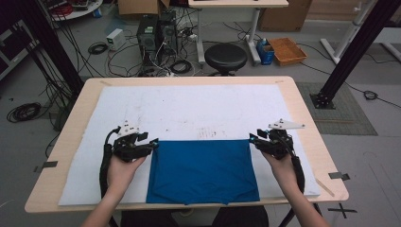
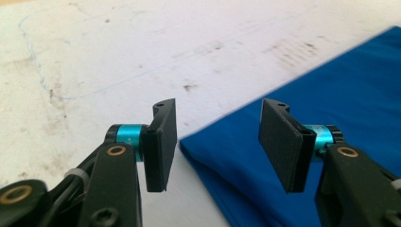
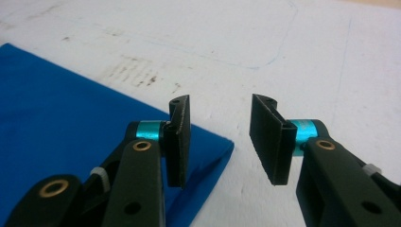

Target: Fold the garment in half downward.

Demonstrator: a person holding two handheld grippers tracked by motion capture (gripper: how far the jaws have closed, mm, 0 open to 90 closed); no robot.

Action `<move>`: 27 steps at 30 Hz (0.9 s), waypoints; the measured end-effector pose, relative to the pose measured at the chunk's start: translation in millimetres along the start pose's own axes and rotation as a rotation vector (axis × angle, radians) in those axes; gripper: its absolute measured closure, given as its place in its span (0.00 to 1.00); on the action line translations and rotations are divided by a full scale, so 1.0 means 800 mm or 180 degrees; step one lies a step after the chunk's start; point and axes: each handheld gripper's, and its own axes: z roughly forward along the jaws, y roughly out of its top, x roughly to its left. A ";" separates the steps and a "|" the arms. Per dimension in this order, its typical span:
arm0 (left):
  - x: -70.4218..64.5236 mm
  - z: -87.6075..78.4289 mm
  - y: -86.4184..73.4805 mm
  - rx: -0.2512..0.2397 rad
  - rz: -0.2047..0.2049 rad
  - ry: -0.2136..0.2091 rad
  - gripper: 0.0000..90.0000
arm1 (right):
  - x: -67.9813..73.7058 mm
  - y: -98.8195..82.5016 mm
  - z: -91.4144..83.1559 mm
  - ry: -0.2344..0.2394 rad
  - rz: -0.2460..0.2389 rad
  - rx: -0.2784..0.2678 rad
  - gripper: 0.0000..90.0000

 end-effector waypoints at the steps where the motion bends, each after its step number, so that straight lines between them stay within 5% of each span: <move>1: 0.003 0.007 0.000 0.0025 0.0004 0.0036 0.53 | -0.001 0.001 0.008 -0.0010 0.0025 0.0029 0.65; 5: 0.012 0.030 -0.004 0.0176 0.0010 0.0093 0.53 | -0.008 -0.002 0.036 -0.0038 0.0098 0.0201 0.65; 11: 0.020 0.048 -0.009 0.0275 -0.0188 -0.0021 0.59 | -0.011 -0.012 0.055 -0.0036 0.0141 0.0379 0.68; 17: 0.015 0.054 -0.014 0.0403 -0.0132 0.0001 0.72 | -0.012 -0.022 0.065 -0.0002 0.0117 0.0522 0.75; 27: 0.004 0.051 -0.018 0.0373 0.0024 -0.0003 0.94 | -0.004 -0.026 0.063 0.0031 -0.0101 0.0501 0.93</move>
